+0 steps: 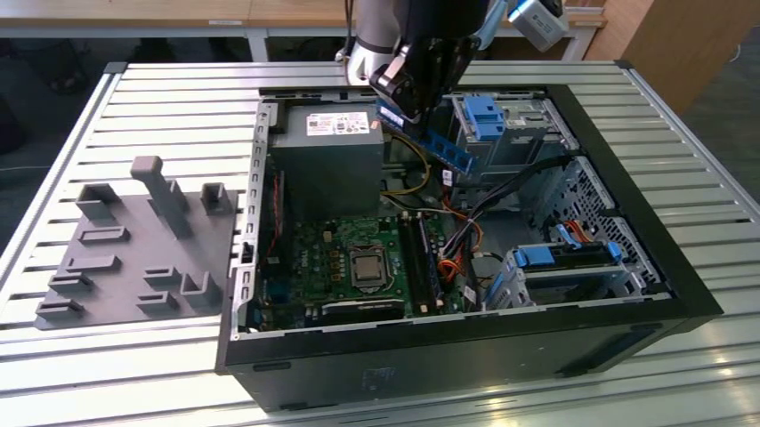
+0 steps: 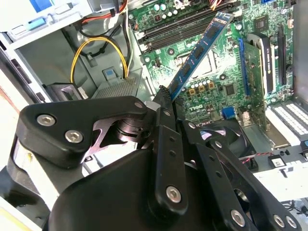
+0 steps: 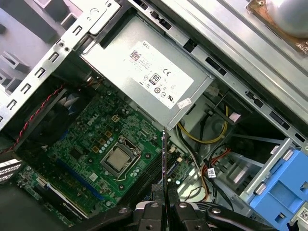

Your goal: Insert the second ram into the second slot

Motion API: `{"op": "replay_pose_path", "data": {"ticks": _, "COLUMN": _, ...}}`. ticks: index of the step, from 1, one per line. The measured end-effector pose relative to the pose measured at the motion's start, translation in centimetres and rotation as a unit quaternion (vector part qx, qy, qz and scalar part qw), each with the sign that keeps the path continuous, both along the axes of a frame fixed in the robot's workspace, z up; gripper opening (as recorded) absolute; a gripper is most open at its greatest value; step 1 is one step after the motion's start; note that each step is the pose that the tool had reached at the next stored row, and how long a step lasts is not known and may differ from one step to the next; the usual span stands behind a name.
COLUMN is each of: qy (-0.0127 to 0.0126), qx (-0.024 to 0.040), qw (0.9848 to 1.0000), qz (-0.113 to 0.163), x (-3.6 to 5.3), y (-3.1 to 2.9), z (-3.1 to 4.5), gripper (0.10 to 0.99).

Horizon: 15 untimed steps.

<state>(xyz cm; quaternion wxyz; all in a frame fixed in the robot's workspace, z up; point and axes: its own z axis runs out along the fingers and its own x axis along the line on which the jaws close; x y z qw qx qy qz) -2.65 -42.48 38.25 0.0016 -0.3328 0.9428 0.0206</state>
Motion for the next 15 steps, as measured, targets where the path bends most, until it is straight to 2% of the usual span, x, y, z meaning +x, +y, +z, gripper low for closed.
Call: {"op": "replay_pose_path", "data": {"ticks": 15, "qy": 0.0000, "qx": 0.0000, "qw": 0.9999, "qz": -0.016, "x": 0.00, "y": -0.01, "z": 0.00, "gripper": 0.141}}
